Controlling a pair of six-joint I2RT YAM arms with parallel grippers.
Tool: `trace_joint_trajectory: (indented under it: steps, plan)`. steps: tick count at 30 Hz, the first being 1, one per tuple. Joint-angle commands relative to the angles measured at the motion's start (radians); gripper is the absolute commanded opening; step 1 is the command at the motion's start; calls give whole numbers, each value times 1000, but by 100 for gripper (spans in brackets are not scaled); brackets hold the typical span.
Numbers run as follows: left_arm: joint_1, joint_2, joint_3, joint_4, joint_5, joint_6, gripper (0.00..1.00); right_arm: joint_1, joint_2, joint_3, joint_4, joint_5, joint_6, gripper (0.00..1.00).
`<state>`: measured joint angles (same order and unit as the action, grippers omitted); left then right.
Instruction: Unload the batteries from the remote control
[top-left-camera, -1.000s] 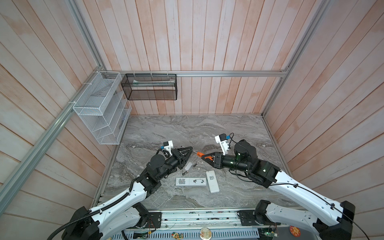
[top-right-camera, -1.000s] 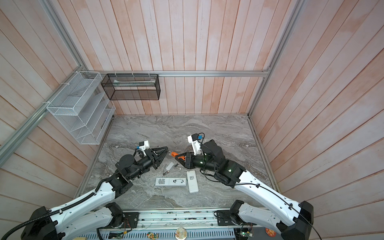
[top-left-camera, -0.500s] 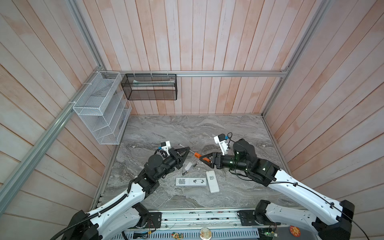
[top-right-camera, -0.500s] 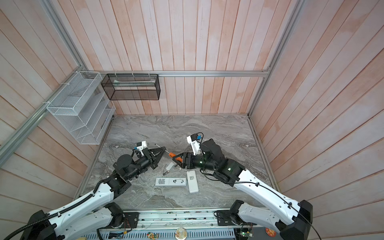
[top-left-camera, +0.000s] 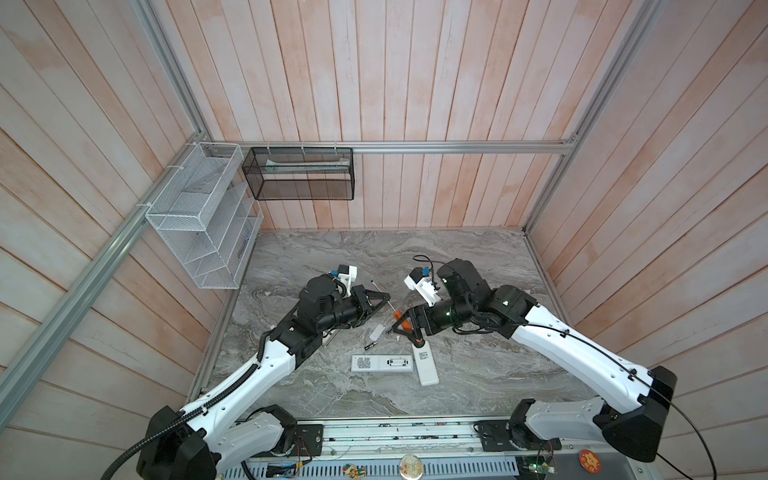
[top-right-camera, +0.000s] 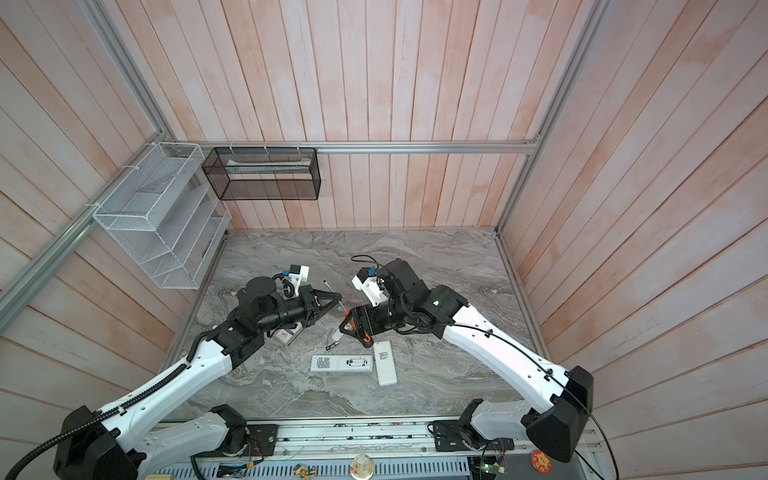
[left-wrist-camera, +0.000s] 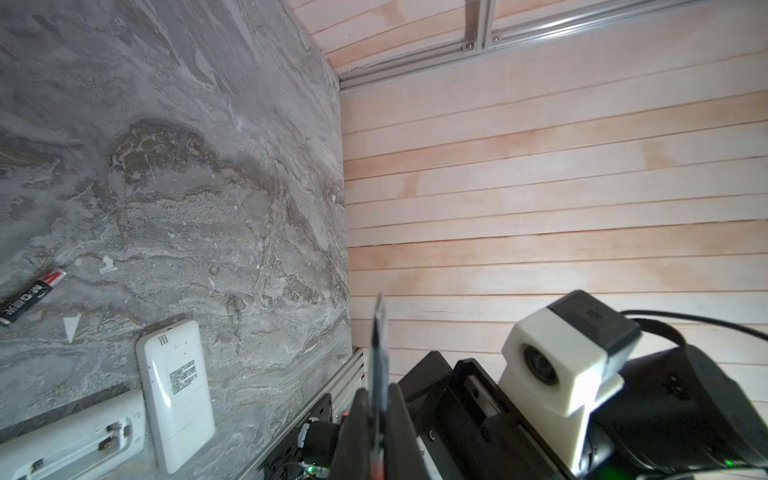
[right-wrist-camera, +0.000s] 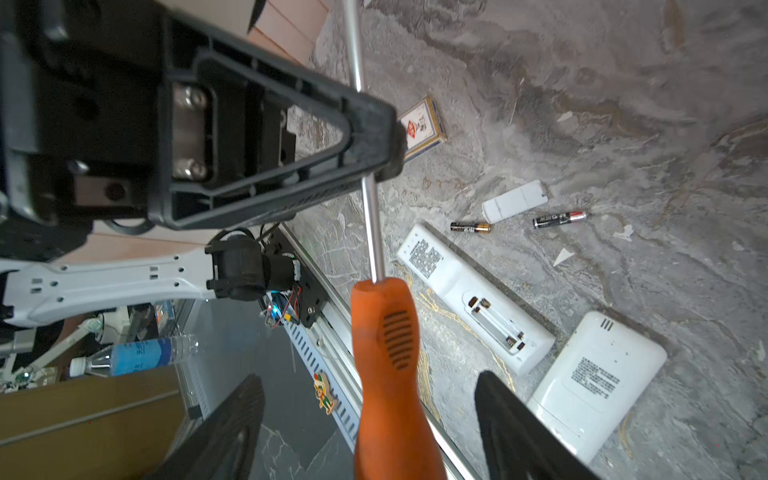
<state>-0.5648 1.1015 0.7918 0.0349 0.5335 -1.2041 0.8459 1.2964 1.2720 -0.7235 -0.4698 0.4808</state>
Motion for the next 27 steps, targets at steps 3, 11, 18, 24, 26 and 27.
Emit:
trace_joint_trajectory:
  steps: [3, 11, 18, 24, 26, 27]
  plan:
    - [3, -2, 62, -75, 53, 82, 0, 29, -3, 9, -23, -18, -34, 73]
    - [2, -10, 40, -54, 48, 56, 0, 41, -27, -32, -3, 15, 1, 50]
    - [-9, -8, 38, -39, 39, 43, 0, 41, -34, -46, 2, 38, 21, 23]
    - [-15, -12, 34, -44, 33, 44, 0, 41, -41, -45, 6, 80, 34, 3]
    - [-14, -15, 35, -60, 24, 48, 0, 41, -49, -50, 9, 98, 46, 1]
    - [-15, -18, 34, -65, 21, 51, 0, 41, -53, -53, 13, 110, 52, 0]
